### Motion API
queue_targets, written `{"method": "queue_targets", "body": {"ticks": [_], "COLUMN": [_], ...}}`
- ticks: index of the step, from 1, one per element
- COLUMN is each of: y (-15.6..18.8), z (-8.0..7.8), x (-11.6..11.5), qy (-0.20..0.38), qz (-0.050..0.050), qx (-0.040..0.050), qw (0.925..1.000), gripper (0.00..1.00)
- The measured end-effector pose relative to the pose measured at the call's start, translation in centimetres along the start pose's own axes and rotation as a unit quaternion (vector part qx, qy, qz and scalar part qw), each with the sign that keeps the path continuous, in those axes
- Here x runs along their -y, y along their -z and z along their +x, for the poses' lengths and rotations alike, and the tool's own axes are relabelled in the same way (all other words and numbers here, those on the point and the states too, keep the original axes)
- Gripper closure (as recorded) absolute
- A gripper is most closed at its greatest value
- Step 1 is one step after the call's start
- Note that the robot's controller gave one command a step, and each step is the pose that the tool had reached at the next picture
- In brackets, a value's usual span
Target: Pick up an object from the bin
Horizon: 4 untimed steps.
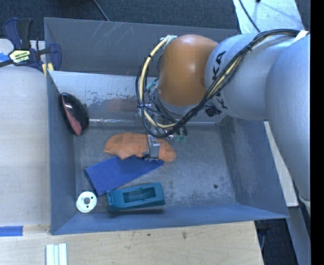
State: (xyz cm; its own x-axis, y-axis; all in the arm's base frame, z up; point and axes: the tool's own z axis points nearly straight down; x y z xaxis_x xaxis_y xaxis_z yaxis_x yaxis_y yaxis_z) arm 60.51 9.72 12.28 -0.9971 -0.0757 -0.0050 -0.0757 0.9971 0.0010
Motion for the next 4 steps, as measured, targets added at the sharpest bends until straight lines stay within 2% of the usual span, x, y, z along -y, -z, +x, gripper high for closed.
{"method": "queue_targets", "body": {"ticks": [1, 2, 4], "y": [-4.3, -4.7, -4.4], "z": [0.2, 0.0, 0.1], "x": [0.7, -0.4, -0.4], "qy": [-0.040, -0.078, -0.078], "qz": [0.000, -0.001, -0.001], "qx": [-0.0012, 0.0078, 0.0057], "qw": [0.9992, 0.9969, 0.9969], "gripper": [0.00, 1.00, 1.00]}}
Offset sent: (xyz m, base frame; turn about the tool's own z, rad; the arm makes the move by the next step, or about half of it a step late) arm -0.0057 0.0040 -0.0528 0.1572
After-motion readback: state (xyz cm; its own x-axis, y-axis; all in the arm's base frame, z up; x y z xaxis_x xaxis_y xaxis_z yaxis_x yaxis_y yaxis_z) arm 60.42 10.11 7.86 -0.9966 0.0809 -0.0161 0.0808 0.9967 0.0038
